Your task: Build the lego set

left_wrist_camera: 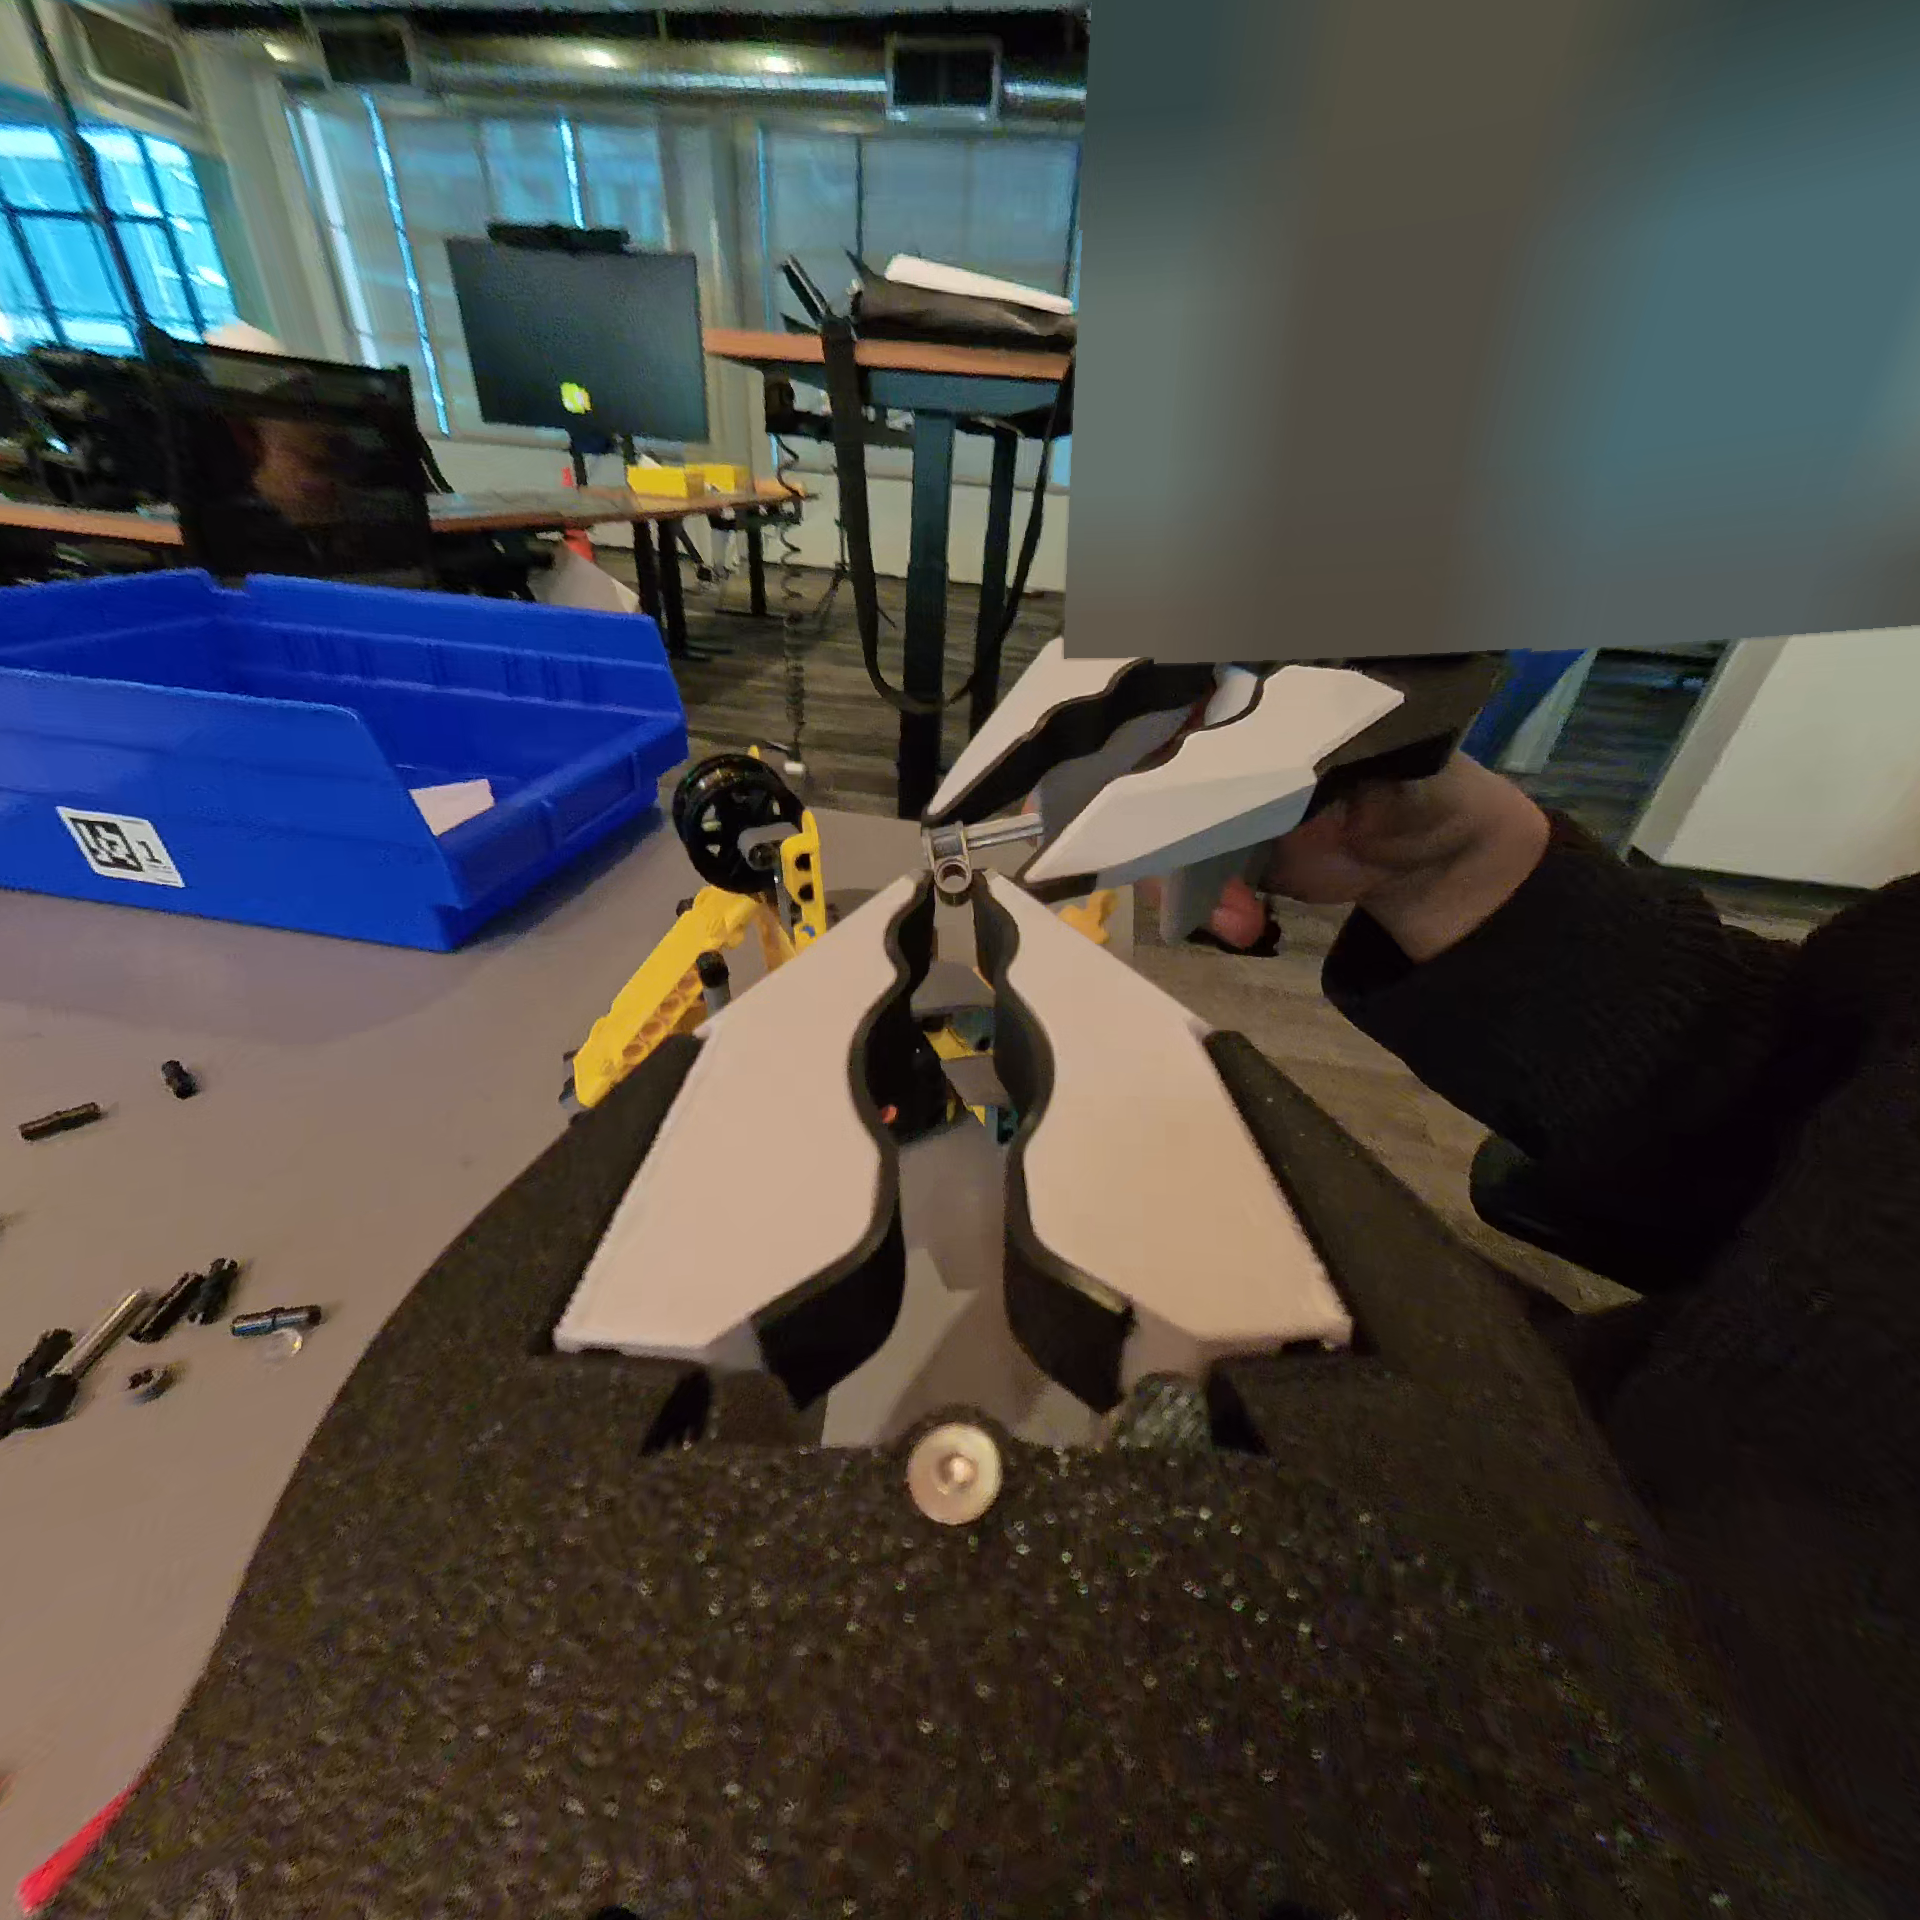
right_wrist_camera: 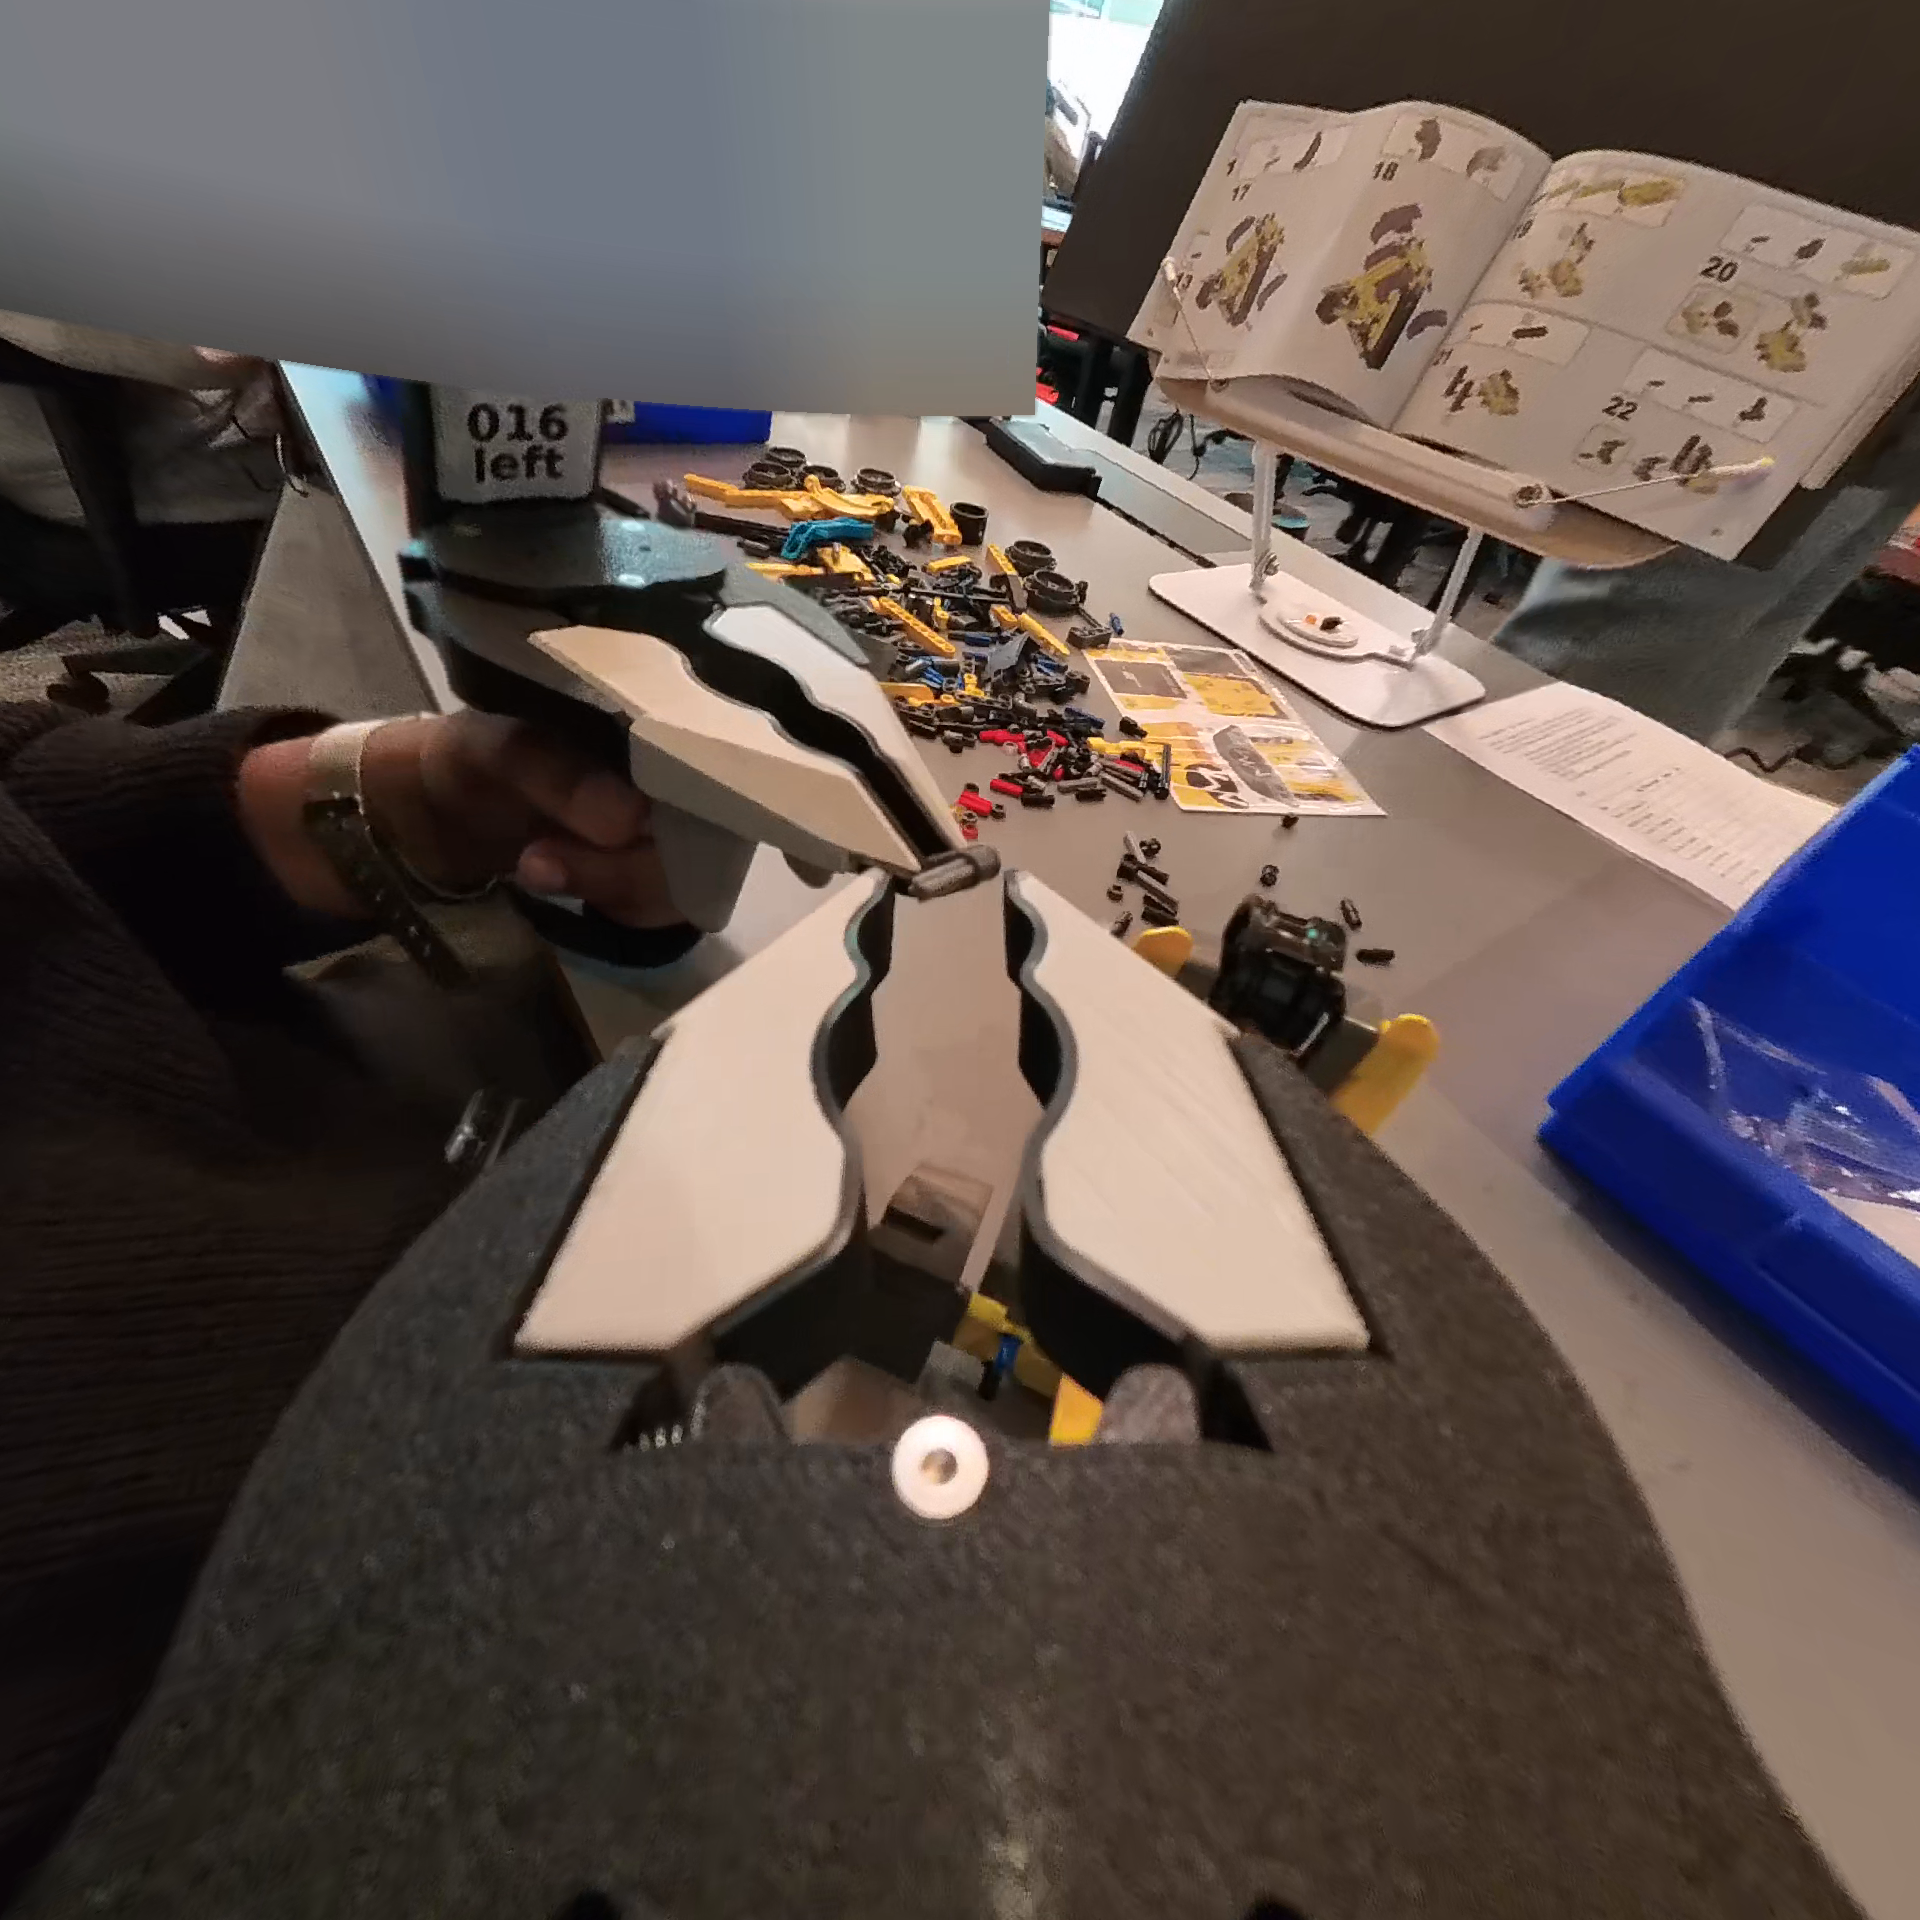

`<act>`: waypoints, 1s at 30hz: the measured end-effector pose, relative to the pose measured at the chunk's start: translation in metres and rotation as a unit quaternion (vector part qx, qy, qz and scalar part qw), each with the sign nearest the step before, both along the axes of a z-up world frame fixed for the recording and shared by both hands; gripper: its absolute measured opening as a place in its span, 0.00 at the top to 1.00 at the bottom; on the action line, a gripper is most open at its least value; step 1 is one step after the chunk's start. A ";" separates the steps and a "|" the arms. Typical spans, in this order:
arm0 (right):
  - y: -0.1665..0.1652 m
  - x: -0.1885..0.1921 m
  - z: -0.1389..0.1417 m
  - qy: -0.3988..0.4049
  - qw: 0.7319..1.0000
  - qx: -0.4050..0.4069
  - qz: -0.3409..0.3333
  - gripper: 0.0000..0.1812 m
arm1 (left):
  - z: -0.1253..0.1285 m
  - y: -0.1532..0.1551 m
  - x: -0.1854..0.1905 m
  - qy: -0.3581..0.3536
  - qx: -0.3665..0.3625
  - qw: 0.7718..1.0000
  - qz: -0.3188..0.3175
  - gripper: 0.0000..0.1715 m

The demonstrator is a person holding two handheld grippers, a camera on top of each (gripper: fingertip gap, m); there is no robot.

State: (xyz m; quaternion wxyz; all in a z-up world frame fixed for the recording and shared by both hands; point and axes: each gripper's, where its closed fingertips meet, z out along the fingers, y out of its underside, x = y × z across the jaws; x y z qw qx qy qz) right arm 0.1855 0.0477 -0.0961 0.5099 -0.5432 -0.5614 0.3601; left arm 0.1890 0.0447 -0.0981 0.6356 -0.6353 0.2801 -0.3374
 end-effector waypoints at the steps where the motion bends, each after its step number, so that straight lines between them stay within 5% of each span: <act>1: 0.000 0.000 0.001 0.003 1.000 -0.004 0.002 0.89 | 0.001 0.000 0.000 -0.005 0.005 1.000 0.006 0.96; 30: -0.008 -0.004 0.015 0.030 0.999 -0.018 0.008 0.98 | 0.018 -0.003 -0.005 -0.021 0.088 0.992 0.084 0.97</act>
